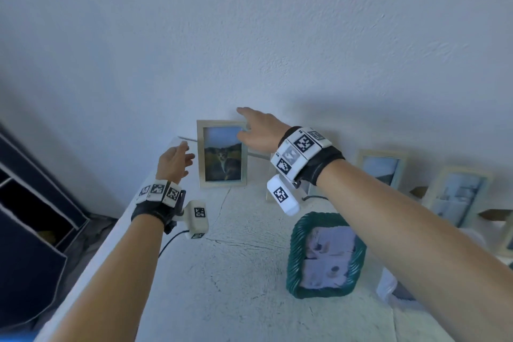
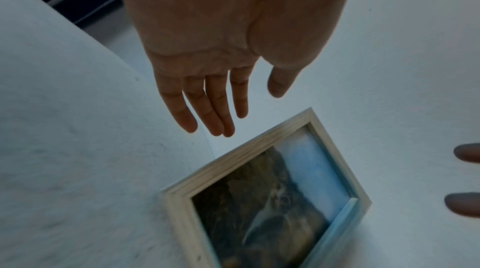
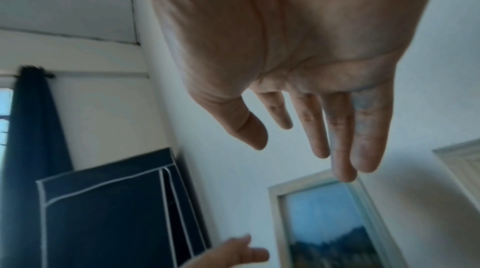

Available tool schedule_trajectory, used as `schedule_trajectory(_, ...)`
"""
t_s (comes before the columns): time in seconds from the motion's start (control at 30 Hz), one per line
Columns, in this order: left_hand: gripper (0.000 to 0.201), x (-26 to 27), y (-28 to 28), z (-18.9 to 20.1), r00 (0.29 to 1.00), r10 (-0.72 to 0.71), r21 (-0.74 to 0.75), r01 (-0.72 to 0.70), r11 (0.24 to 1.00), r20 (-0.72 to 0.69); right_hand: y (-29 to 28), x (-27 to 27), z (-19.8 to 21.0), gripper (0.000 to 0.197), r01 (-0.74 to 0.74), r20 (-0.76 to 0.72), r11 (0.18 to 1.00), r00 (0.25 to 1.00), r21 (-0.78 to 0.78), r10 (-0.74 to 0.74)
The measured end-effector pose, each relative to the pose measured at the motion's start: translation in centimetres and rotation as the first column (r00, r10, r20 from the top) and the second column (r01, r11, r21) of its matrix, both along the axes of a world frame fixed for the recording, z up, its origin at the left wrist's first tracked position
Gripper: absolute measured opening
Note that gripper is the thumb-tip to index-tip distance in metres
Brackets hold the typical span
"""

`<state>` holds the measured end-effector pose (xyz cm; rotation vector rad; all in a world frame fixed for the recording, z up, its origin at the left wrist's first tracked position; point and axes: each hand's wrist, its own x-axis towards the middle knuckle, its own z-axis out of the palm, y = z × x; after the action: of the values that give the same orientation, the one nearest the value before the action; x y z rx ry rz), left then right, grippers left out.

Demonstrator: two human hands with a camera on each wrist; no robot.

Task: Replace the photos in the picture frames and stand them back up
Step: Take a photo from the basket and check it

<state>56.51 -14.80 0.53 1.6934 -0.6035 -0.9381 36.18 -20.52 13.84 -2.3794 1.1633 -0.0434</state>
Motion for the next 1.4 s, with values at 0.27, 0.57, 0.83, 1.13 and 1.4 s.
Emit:
schedule_trajectory(0.27, 0.023, -5.6, 11.0, -1.2, 0.985, -0.05, -0.088, 0.065, 0.994, 0.163, 11.0, -7.1, -0.1, 0.046, -0.139, 0.337, 0.986, 0.936, 0.091, 0.101)
schedule_trajectory(0.57, 0.016, -19.6, 20.9, -1.8, 0.873, -0.376, -0.004, 0.397, 0.918, 0.31, 20.4, -21.9, -7.6, 0.036, 0.088, 0.406, 0.988, 0.904, 0.128, -0.133)
schedule_trajectory(0.83, 0.008, -35.6, 21.3, -3.1, 0.568, -0.704, 0.103, 0.743, 0.661, 0.426, 26.5, -39.2, -12.5, 0.032, 0.44, 0.278, 0.888, 0.877, -0.133, -0.392)
schedule_trajectory(1.13, 0.014, -57.6, 20.1, -4.0, 0.378, -0.797, 0.048, 0.891, 0.451, 0.47, 29.6, -58.7, -12.8, 0.028, 0.681, 0.198, 0.563, 0.702, -0.469, -0.684)
schedule_trajectory(1.4, 0.022, -69.8, 17.7, -4.6, 0.232, -0.723, 0.07, 0.93, 0.362, 0.65, 29.5, -68.1, -12.9, 0.038, 0.682, -0.176, 0.628, 0.613, -0.374, -0.77)
